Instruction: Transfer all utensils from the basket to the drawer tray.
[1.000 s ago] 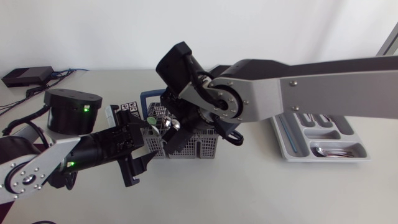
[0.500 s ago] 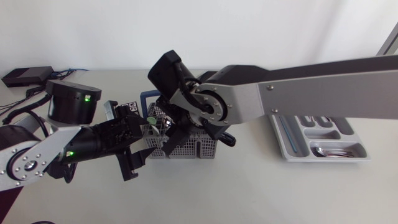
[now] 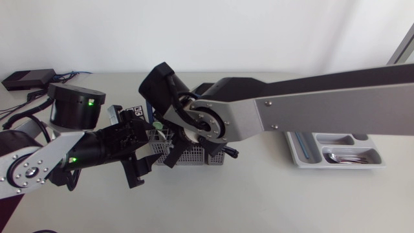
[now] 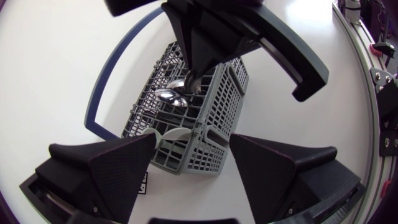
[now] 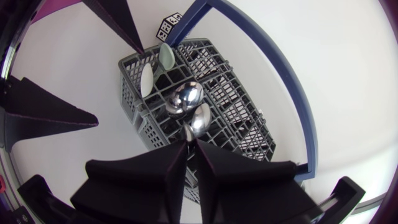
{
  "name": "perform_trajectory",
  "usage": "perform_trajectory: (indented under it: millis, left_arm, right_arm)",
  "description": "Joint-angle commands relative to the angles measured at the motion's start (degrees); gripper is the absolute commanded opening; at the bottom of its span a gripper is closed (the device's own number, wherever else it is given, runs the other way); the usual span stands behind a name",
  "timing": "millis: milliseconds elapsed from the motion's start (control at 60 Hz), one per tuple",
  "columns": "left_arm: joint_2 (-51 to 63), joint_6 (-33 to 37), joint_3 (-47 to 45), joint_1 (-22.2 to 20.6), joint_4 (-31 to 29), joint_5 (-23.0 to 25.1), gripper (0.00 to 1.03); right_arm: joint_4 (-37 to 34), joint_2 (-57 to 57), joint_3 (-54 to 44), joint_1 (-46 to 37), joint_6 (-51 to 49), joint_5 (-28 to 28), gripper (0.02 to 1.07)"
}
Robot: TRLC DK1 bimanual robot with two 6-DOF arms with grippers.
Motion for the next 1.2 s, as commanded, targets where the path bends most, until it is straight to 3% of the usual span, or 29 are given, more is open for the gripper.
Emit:
perform_trajectory:
  millis: [0,450,600,717,933,1050,1183]
  left_arm:
    - [0.81,-0.81,0.14,-0.44,-0.26,0.4,0.84]
    - [1.17,-4.94,2.86,-0.44,-3.52,2.07,0.82]
    - [0.64,-7.84,3.83,-1.41,-4.13,4.18,0.61]
    - [0.11,-9.95,4.62,-2.11,-4.22,5.14,0.61]
    - [0.2,-13.47,5.59,-3.78,-4.39,7.69,0.59]
    - [0.46,-16.63,6.82,-3.43,-4.31,12.88,0.55]
    - [1.69,-18.48,8.31,-3.43,-4.13,14.81,0.55]
  right_arm:
    - [0.97,-1.47,0.0,0.72,-1.81,0.89,0.11]
    - [1.41,-9.47,-1.58,0.81,-6.11,0.8,0.09]
    - [0.0,-13.25,-1.5,0.72,-7.61,0.8,0.09]
    - [-2.11,-16.41,-1.23,0.72,-8.13,0.54,0.09]
    - [-5.53,-21.95,-1.23,0.64,-8.22,-3.77,0.09]
    - [-6.41,-24.15,-2.46,0.64,-7.69,-6.85,0.09]
    - [-6.5,-25.73,-4.4,0.72,-7.17,-9.31,0.09]
